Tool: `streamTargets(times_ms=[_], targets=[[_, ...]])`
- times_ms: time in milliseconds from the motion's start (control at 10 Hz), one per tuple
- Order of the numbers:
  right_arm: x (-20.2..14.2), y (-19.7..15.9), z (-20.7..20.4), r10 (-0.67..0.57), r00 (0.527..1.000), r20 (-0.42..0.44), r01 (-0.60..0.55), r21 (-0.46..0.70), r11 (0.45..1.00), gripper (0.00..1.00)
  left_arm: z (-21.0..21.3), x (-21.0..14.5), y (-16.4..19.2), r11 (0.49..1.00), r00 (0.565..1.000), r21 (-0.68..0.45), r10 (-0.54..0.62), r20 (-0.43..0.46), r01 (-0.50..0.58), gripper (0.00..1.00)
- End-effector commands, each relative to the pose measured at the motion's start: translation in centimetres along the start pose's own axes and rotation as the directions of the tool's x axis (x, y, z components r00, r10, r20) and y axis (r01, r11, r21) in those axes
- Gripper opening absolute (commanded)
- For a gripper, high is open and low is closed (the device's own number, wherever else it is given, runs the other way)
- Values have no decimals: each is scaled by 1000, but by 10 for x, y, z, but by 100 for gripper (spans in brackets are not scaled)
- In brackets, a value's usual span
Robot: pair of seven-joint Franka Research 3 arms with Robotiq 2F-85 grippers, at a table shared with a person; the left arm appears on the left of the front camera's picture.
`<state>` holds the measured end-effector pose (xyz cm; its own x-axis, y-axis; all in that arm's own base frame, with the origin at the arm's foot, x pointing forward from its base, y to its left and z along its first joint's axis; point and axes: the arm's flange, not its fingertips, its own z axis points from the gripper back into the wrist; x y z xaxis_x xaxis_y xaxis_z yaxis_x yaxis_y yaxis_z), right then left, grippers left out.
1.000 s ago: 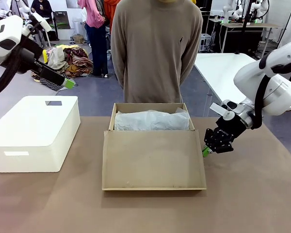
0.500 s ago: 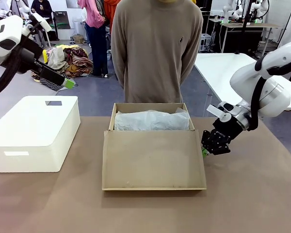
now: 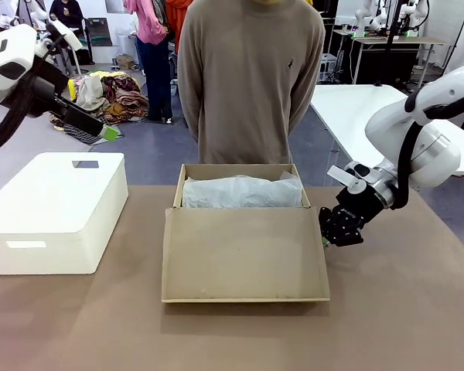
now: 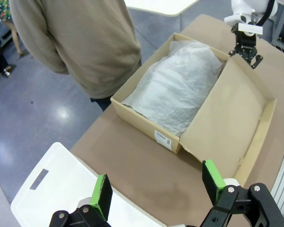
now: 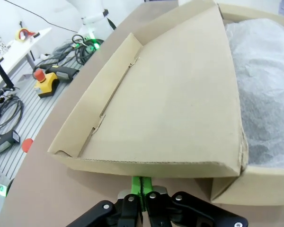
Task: Pack the shoes into the box.
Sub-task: Close the Shoes Box.
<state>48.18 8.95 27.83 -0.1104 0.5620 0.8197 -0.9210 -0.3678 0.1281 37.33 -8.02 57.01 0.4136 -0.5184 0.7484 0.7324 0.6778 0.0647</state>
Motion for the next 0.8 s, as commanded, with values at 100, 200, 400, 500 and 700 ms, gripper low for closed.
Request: streamTargets(times_ms=[100, 200, 400, 500, 700], targets=[[5, 7, 7, 61, 993, 96, -62, 2, 998, 0, -1, -2, 0, 1000, 1000, -12, -1, 12, 2, 100], [7, 8, 9, 61, 992, 115, -63, 11, 998, 0, -1, -2, 0, 1000, 1000, -12, -1, 12, 2, 100], [14, 12, 15, 61, 987, 152, -61, -6, 998, 0, -1, -2, 0, 1000, 1000, -12, -1, 12, 2, 100], [17, 13, 18, 64, 981, 182, -61, -23, 998, 0, -1, -2, 0, 1000, 1000, -12, -1, 12, 2, 100], [23, 12, 22, 67, 970, 236, -56, -55, 997, 0, -1, -2, 0, 1000, 1000, -12, -1, 12, 2, 100]])
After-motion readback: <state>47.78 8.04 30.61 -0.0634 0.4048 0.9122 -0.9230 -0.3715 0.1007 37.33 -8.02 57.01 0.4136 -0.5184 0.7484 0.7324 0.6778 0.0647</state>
